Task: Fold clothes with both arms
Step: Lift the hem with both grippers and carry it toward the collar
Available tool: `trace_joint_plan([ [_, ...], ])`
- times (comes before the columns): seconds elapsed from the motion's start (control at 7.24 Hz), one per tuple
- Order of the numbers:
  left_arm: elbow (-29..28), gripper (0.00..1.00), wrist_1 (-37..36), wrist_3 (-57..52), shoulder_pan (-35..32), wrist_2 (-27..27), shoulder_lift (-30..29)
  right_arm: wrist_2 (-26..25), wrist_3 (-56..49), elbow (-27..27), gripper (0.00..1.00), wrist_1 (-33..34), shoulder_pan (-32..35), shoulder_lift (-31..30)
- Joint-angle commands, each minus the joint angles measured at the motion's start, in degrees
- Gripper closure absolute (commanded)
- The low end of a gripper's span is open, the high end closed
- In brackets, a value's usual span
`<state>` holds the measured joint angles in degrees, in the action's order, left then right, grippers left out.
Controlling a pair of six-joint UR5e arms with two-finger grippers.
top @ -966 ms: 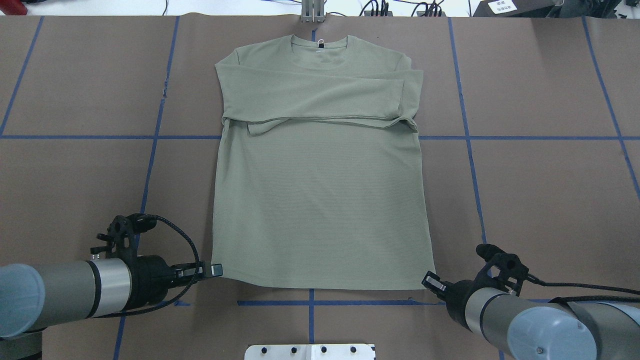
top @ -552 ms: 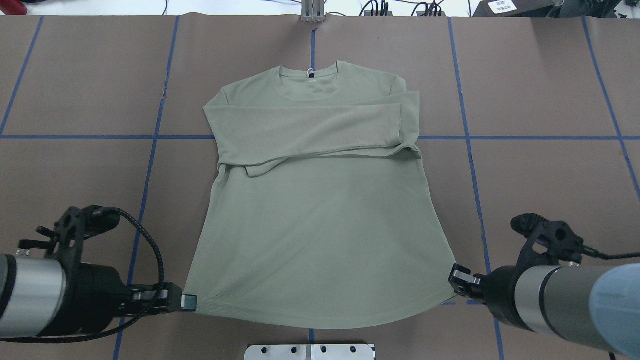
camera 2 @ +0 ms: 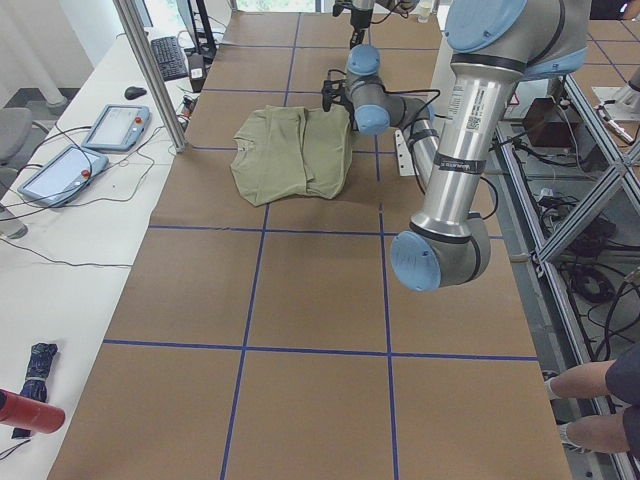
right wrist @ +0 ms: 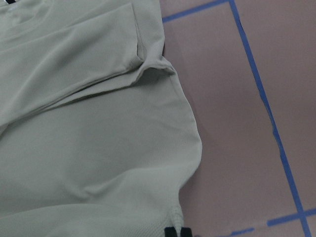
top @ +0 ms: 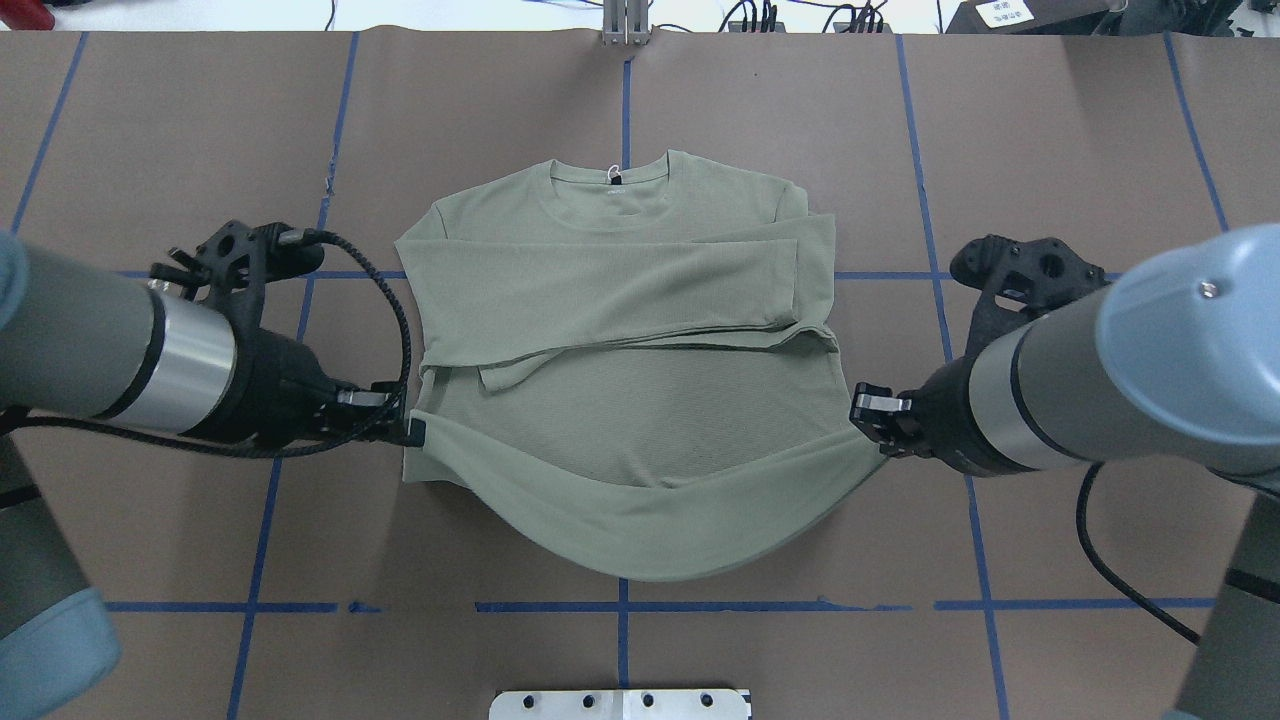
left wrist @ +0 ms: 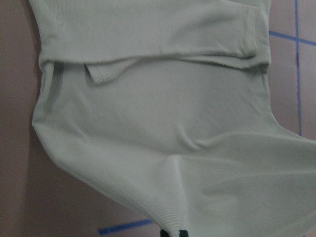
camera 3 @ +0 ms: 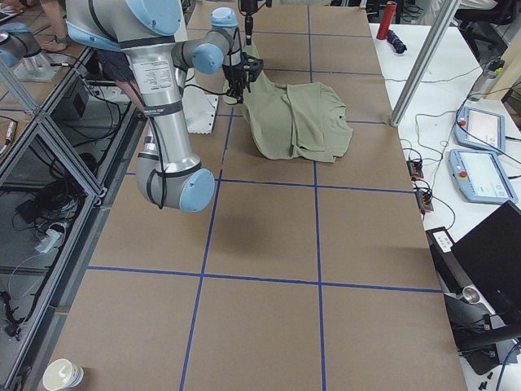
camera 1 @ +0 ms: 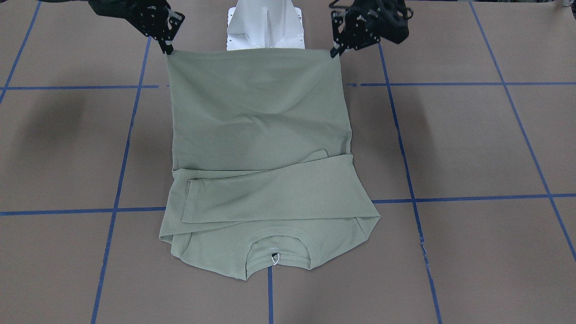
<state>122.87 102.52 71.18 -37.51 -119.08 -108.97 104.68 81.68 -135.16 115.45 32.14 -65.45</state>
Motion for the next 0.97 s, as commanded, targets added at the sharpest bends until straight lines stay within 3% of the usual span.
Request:
trace_joint_plan([
  [0.0, -16.7, 1.00, 0.1, -11.9, -9.6, 1.2, -8.3, 0.3, -10.6, 15.5, 1.00, -8.0, 8.9, 5.0],
  [0.14, -20.3, 1.00, 0.1, -14.2, -12.4, 1.3, -10.6, 0.5, -11.0, 22.0, 1.00, -14.3, 12.0, 6.0],
  [0.41, -26.9, 1.00, 1.2, -14.3, -12.7, 5.0, -14.7, 0.3, -15.6, 35.4, 1.00, -16.8, 14.2, 13.1],
  [0.69, -35.5, 1.00, 8.4, -14.3, -12.6, 5.5, -16.3, 0.2, -17.5, 44.9, 1.00, -16.9, 15.6, 18.5],
  [0.83, -39.5, 1.00, 10.4, -14.4, -12.5, 8.5, -18.1, 0.0, -18.3, 49.8, 1.00, -21.9, 16.1, 19.4],
])
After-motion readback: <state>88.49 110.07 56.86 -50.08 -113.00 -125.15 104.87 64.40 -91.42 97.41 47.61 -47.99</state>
